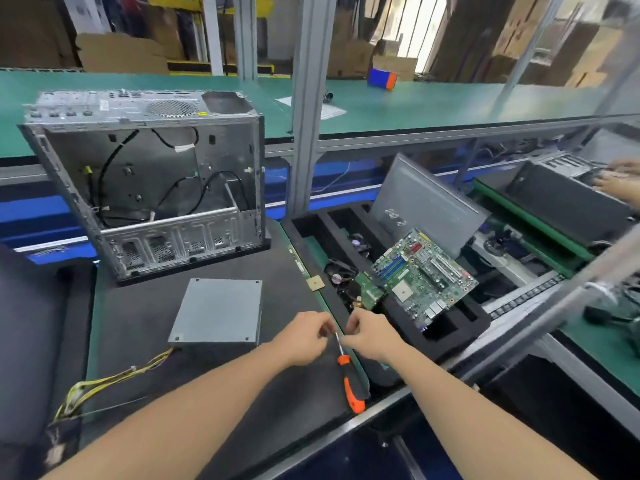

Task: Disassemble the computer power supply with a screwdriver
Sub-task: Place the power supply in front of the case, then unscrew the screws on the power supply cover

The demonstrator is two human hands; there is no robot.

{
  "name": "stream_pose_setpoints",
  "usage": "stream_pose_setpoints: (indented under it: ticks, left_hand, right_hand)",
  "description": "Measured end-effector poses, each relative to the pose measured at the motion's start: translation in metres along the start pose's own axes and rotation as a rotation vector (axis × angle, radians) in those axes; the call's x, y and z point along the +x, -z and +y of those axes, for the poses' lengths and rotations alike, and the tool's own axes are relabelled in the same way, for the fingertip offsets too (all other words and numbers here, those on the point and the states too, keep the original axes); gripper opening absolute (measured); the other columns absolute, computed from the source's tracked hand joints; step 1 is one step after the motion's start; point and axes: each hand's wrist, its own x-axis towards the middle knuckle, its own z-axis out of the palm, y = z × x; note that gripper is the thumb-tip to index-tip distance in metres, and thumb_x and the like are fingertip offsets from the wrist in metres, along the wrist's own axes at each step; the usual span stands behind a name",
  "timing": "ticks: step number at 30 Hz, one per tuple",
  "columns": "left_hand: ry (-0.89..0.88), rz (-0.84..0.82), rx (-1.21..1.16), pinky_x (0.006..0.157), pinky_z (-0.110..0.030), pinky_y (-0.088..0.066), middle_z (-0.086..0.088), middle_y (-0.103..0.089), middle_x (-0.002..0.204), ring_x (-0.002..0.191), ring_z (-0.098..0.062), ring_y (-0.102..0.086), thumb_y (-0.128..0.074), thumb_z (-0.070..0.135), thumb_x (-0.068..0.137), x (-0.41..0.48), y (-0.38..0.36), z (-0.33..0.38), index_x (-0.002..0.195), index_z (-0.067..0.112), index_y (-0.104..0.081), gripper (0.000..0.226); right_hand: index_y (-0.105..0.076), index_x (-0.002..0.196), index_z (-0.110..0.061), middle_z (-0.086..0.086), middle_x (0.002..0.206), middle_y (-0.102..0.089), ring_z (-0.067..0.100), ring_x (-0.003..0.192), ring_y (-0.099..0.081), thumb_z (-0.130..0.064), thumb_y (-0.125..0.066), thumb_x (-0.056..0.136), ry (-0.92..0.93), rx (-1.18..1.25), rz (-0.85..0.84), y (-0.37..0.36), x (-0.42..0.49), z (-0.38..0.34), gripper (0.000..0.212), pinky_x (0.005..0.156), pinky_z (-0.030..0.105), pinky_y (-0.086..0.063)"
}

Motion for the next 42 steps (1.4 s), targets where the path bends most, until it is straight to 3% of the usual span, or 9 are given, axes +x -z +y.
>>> stream_pose_setpoints:
  ticks: [7,11,15,18,22,25,29,37,42]
  left_hand:
    - [0.045,-0.054,0.089,0.092,-0.025,-0.037,-0.003,-0.048,0.116,0.115,-0.025,-0.055,-0.043,0.0,0.102,0.011,-0.037,-0.008,0.136,0.022,-0.062,0.045]
    - [0.007,-0.043,0.192,0.091,-0.036,-0.043,-0.006,-0.042,0.114,0.102,-0.027,-0.052,-0.045,0.015,0.109,0.013,-0.049,-0.009,0.132,0.03,-0.065,0.033]
    - [-0.001,-0.02,0.291,0.086,-0.043,-0.048,-0.005,-0.037,0.118,0.098,-0.029,-0.048,-0.05,0.014,0.105,0.01,-0.047,-0.001,0.135,0.03,-0.055,0.034]
    - [0.017,0.139,0.325,0.08,-0.047,-0.053,-0.004,-0.035,0.122,0.105,-0.028,-0.046,-0.056,-0.002,0.091,0.012,-0.025,0.005,0.132,0.033,-0.054,0.054]
    - [0.08,0.441,0.333,0.077,-0.039,-0.045,0.004,-0.043,0.121,0.107,-0.025,-0.05,-0.067,0.016,0.095,0.011,0.03,0.006,0.107,0.047,-0.061,0.035]
    - [0.1,0.575,0.379,0.086,-0.04,-0.046,0.002,-0.055,0.113,0.108,-0.026,-0.052,-0.074,0.017,0.092,-0.002,0.076,-0.013,0.105,0.033,-0.076,0.021]
    - [0.094,0.68,0.453,0.073,-0.041,-0.047,-0.009,-0.064,0.084,0.084,-0.035,-0.06,-0.084,0.01,0.086,-0.039,0.123,-0.059,0.09,0.014,-0.083,0.006]
    - [0.168,0.672,0.028,0.083,-0.023,-0.043,0.001,-0.074,0.091,0.091,-0.018,-0.066,-0.071,-0.002,0.093,-0.069,0.161,-0.142,0.096,0.007,-0.082,0.015]
    - [0.235,0.551,-0.092,0.092,-0.013,-0.046,0.005,-0.076,0.107,0.1,-0.008,-0.066,-0.055,-0.011,0.099,-0.061,0.17,-0.184,0.111,0.011,-0.079,0.035]
  right_hand:
    - [-0.047,0.1,-0.014,0.009,0.098,-0.064,0.027,0.053,-0.062,-0.045,-0.078,0.074,-0.053,0.022,-0.115,-0.027,-0.011,0.02,0.051,0.053,0.035,-0.052]
    - [-0.051,0.098,-0.02,0.005,0.107,-0.059,0.029,0.094,-0.065,-0.042,-0.076,0.075,-0.084,-0.082,-0.095,-0.041,-0.007,0.019,0.041,0.075,0.035,-0.053]
    - [-0.056,0.097,-0.014,0.006,0.099,-0.066,0.029,0.09,-0.064,-0.033,-0.072,0.081,-0.008,0.027,-0.002,-0.039,-0.005,0.017,0.029,0.067,0.033,-0.046]
    - [-0.055,0.101,-0.014,0.005,0.089,-0.067,0.029,0.075,-0.069,-0.024,-0.064,0.086,0.118,0.203,0.033,-0.022,-0.007,0.005,0.021,0.067,0.041,-0.056]
    - [-0.058,0.11,-0.02,0.006,0.092,-0.067,0.021,0.048,-0.068,-0.022,-0.058,0.09,0.239,0.406,-0.034,0.01,-0.003,-0.033,0.02,0.04,0.03,-0.05]
    - [-0.066,0.104,-0.022,-0.003,0.091,-0.068,0.018,0.047,-0.068,-0.026,-0.064,0.09,0.375,0.384,0.03,0.024,0.005,-0.074,0.014,0.038,0.028,-0.05]
    - [-0.071,0.094,-0.023,-0.008,0.088,-0.072,0.006,0.054,-0.066,-0.028,-0.078,0.083,0.504,0.381,0.067,0.022,0.02,-0.137,0.014,0.052,0.025,-0.051]
    - [-0.061,0.087,-0.024,-0.008,0.071,-0.07,0.013,0.074,-0.069,-0.024,-0.077,0.08,0.654,0.495,0.239,-0.012,0.048,-0.253,0.018,0.076,0.039,-0.057]
    - [-0.05,0.09,-0.021,-0.006,0.073,-0.065,0.011,0.068,-0.062,-0.026,-0.068,0.09,0.727,0.356,0.306,-0.023,0.069,-0.289,0.019,0.064,0.032,-0.053]
